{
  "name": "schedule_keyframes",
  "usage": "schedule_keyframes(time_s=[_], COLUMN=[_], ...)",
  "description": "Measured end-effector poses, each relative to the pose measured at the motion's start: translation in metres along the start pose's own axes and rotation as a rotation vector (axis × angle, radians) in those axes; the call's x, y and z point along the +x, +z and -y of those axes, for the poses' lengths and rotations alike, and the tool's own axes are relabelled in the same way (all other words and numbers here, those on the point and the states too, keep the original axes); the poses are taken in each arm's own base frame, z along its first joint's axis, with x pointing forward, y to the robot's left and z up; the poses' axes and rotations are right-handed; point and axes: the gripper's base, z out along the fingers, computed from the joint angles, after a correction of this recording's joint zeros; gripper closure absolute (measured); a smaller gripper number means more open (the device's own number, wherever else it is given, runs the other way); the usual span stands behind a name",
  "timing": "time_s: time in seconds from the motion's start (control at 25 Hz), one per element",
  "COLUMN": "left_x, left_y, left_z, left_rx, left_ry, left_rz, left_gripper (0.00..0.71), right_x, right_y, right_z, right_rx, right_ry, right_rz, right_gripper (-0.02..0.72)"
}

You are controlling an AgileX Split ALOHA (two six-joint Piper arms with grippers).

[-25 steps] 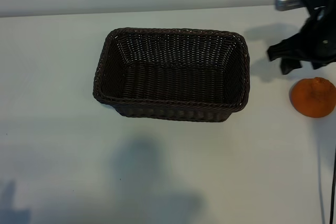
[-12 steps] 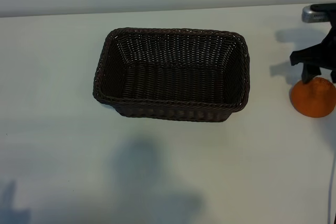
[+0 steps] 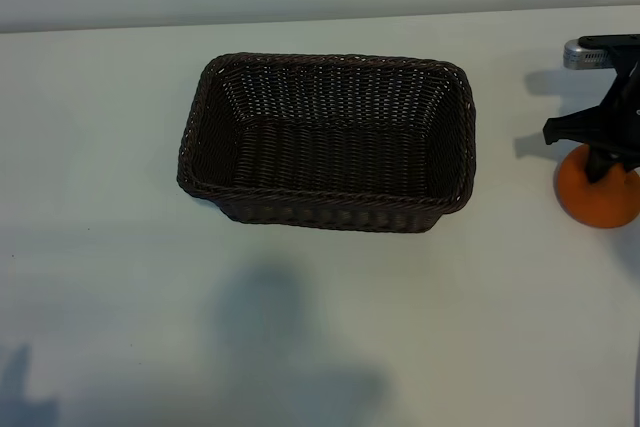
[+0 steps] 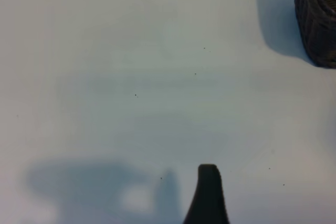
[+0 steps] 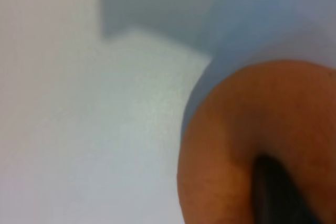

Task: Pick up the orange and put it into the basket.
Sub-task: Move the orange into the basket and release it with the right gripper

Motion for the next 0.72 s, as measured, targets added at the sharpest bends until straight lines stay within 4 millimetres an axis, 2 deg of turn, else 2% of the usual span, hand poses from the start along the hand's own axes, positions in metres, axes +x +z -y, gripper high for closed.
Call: schedule_keyframes(time_s=[0.16, 0.28, 0.4, 0.6, 0.72], left_x=[0.000, 0.000, 0.000, 0.000, 0.000], left_y=[0.000, 0.000, 0.000, 0.000, 0.000], left_z=[0.000, 0.000, 0.000, 0.000, 0.000], left_rx=[0.000, 0.000, 0.000, 0.000, 0.000], left_ry=[0.000, 0.000, 0.000, 0.000, 0.000], left_rz=[0.000, 0.000, 0.000, 0.000, 0.000], left_gripper=[0.119, 0.119, 0.119, 0.119, 0.120], right_x=[0.001, 0.003, 0.005, 0.011, 0.015], right_y=[-0.006, -0.023, -0.055, -0.130, -0.159], right_z=[-0.001, -0.002, -0.004, -0.008, -0.009], right_rx=[-0.006, -0.012, -0.016, -0.026, -0.030], right_ry=[-0.011, -0.021, -0.044, -0.065, -0.071], right_rz=[0.002, 0.029, 0.050, 0.179, 0.229], right_gripper=[0.609, 0.610, 0.616, 0.616, 0.618])
